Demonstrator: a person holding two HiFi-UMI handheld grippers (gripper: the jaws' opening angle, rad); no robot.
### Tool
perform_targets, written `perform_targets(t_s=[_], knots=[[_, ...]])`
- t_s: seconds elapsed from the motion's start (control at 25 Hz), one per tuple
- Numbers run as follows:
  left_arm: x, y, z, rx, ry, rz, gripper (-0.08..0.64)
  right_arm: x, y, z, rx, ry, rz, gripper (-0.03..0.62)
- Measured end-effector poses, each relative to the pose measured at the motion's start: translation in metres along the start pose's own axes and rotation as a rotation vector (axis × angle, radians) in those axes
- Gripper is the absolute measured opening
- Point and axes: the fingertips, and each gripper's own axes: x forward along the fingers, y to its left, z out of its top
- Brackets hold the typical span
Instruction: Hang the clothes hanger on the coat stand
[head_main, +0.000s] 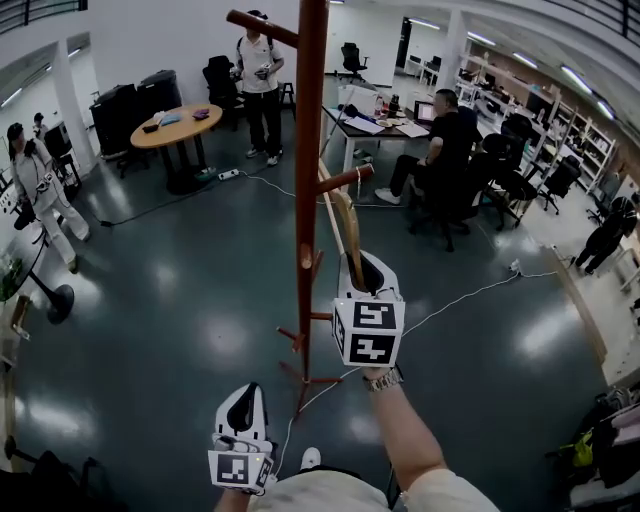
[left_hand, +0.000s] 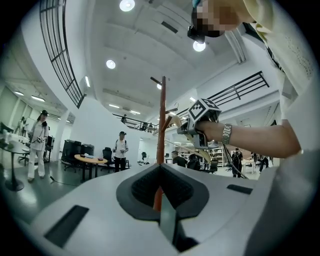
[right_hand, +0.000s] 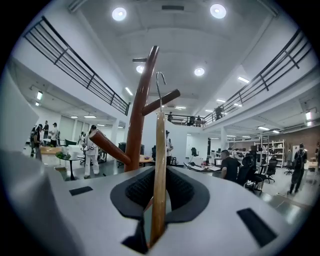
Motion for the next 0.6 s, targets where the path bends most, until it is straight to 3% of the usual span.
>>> perform_targets(t_s=[0.6], knots=[[-0.007,0.002,-0.007,0.017,0.003,0.105,0.012,0.031,0.024,-0.025,-0.001,0.034,0.082,0.066]])
